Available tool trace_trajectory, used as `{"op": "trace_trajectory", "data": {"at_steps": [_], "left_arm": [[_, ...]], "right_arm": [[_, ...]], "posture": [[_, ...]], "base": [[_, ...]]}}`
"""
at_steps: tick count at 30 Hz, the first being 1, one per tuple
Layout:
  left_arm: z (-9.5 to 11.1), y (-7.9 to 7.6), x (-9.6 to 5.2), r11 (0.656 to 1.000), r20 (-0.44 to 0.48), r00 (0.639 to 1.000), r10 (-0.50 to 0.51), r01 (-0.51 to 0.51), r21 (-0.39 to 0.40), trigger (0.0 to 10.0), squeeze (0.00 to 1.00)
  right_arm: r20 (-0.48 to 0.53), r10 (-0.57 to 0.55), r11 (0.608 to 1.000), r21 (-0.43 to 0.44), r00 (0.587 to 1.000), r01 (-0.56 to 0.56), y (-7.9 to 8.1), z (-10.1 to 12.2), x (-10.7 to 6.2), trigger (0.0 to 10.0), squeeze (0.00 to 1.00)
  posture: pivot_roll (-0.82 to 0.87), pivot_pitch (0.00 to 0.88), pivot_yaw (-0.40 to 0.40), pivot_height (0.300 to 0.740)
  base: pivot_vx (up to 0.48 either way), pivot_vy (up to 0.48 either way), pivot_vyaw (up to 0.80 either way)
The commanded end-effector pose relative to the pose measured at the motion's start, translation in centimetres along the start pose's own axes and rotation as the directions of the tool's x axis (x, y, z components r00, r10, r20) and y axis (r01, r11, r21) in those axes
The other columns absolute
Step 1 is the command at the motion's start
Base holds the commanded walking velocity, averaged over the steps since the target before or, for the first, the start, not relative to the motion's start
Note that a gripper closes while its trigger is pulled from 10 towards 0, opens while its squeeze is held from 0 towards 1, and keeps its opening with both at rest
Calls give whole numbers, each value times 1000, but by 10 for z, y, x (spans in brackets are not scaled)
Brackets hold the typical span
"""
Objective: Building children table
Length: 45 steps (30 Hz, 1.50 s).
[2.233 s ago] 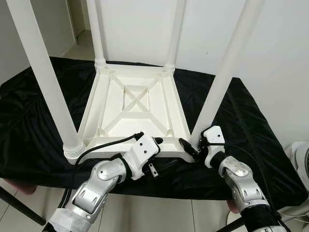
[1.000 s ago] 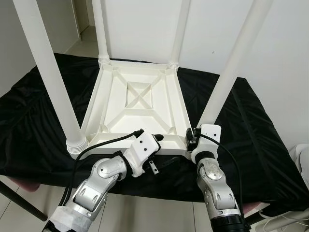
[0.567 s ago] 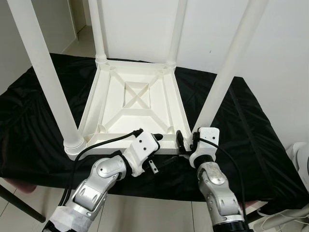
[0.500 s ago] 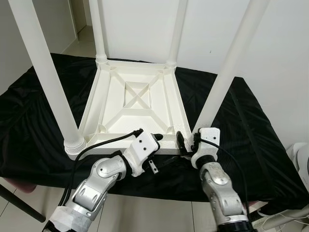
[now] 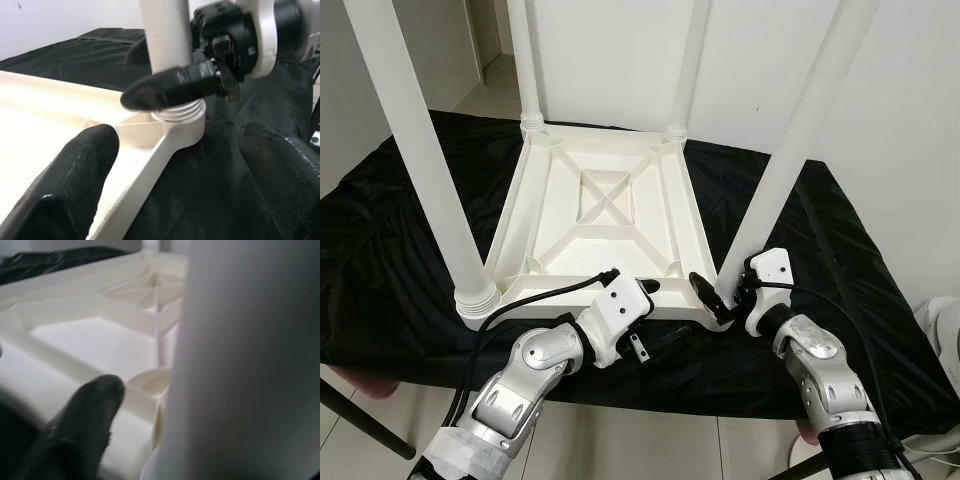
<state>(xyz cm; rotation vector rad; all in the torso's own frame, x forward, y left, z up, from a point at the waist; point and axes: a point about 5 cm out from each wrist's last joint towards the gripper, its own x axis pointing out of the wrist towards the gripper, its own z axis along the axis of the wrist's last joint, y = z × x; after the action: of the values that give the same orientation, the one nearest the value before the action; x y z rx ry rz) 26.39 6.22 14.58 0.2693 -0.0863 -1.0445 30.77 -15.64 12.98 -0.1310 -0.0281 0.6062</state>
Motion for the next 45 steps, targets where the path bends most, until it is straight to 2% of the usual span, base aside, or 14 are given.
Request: {"op": "trace_trajectory", "data": {"at_steps": [1,2,3,4,8,15,16,28,30,34,36,38,41,45], "left_arm": [[2,-5,2,998,7,998,-57,57,15,10000,0],[2,-5,2,998,7,998,-57,57,15,10000,0],[2,-5,2,998,7,998,-57,57,15,10000,0],[2,-5,2,998,7,998,-57,57,16,10000,0],[3,-5,4,998,12,999,-52,52,19,10000,0],[3,-4,4,998,15,999,-52,52,21,10000,0],[3,-4,4,998,15,998,-53,53,22,10000,0],[3,-4,4,998,15,998,-58,57,21,10000,0],[2,-6,4,998,14,998,-62,62,17,10000,0],[2,-6,3,998,13,998,-63,62,17,10000,0],[1,-6,2,998,8,998,-63,63,15,10000,0],[1,-7,2,998,8,998,-63,63,15,10000,0],[0,-5,1,998,3,998,-58,58,18,10000,0],[0,-4,0,999,3,999,-50,50,15,10000,0]], "right_arm": [[-26,35,999,2,999,-35,1,-5,1,4549,0],[-26,55,998,1,998,-55,1,-6,2,2000,0],[-26,55,998,1,998,-55,1,-6,2,2000,0],[-28,61,998,7,998,-61,1,-7,3,0,0],[-42,116,993,35,992,-115,2,-12,5,0,0],[-37,106,994,38,994,-105,0,-14,5,0,0],[-36,92,995,42,995,-90,1,-14,5,10000,0],[-22,-123,990,66,992,124,10,-8,11,10000,0],[-37,-274,955,103,961,277,25,-5,14,10000,0],[-44,-317,940,118,947,320,27,-4,14,10000,0],[-54,-465,876,119,884,468,36,-4,11,10000,0],[-56,-499,857,116,865,502,38,-2,10,10000,0],[-73,-595,792,115,800,599,48,-2,8,10000,0],[-89,-595,784,156,799,601,51,-1,7,10000,0]], "posture": [[-57,0,-69,740],[-56,0,-72,740],[-56,0,-72,740],[-51,0,-75,740],[-48,0,-77,740],[-49,0,-76,740],[-51,0,-74,740],[-58,0,-74,740],[-59,0,-73,740],[-59,0,-73,740],[-58,0,-73,740],[-58,0,-73,740],[-55,0,-77,740],[-56,0,-77,740]], "base": [[0,0,0],[0,0,0],[0,0,0],[0,0,0],[0,0,0],[0,0,0],[0,0,0],[0,0,0],[0,0,0],[0,0,0],[0,0,0],[0,0,0],[0,0,0],[0,0,0]]}}
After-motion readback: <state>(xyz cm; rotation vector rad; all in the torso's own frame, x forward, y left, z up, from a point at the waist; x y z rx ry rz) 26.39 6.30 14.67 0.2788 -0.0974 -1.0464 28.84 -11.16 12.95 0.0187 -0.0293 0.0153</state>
